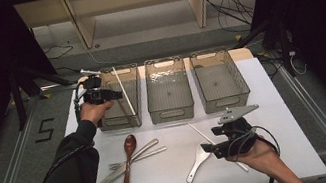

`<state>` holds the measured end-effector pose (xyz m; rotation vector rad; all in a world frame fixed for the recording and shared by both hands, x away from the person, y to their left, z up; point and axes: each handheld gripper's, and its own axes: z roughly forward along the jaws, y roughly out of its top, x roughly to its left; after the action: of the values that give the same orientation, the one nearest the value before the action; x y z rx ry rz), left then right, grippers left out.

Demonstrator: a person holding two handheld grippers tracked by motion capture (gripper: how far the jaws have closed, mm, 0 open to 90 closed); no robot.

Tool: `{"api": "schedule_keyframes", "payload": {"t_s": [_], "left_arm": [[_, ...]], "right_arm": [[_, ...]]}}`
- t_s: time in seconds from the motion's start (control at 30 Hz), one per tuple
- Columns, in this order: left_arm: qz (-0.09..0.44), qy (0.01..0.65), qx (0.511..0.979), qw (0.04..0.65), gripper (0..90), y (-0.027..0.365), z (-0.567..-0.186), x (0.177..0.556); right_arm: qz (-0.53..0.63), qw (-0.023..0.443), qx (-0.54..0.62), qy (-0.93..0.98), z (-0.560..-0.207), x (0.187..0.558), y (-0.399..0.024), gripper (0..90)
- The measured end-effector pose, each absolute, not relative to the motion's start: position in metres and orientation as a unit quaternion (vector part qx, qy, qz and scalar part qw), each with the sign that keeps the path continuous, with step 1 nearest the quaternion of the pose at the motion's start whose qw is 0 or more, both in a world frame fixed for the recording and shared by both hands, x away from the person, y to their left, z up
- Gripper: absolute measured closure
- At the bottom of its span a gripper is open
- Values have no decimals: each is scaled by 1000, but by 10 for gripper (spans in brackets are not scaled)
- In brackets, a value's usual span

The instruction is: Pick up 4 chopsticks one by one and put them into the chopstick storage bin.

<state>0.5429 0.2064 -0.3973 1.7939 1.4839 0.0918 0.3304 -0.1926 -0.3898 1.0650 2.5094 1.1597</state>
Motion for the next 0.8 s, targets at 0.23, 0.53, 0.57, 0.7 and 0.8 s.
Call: {"api": "schedule_keyframes", "payload": {"t_s": [0.23, 0.53, 0.57, 0.7, 0.8], "left_arm": [[36, 579, 705, 408, 565, 207, -391, 535], [38, 537, 712, 451, 371, 203, -369, 508], [38, 532, 713, 456, 361, 203, -366, 504], [36, 513, 711, 480, 310, 202, -359, 487], [32, 495, 712, 496, 284, 200, -355, 474]], "right_arm": [[389, 89, 359, 844, -390, 330, -193, 338], [387, 90, 362, 844, -390, 331, -193, 338], [386, 90, 362, 844, -390, 331, -193, 338], [384, 91, 362, 844, -391, 332, -193, 337], [380, 91, 364, 845, -392, 332, -193, 337]]}}
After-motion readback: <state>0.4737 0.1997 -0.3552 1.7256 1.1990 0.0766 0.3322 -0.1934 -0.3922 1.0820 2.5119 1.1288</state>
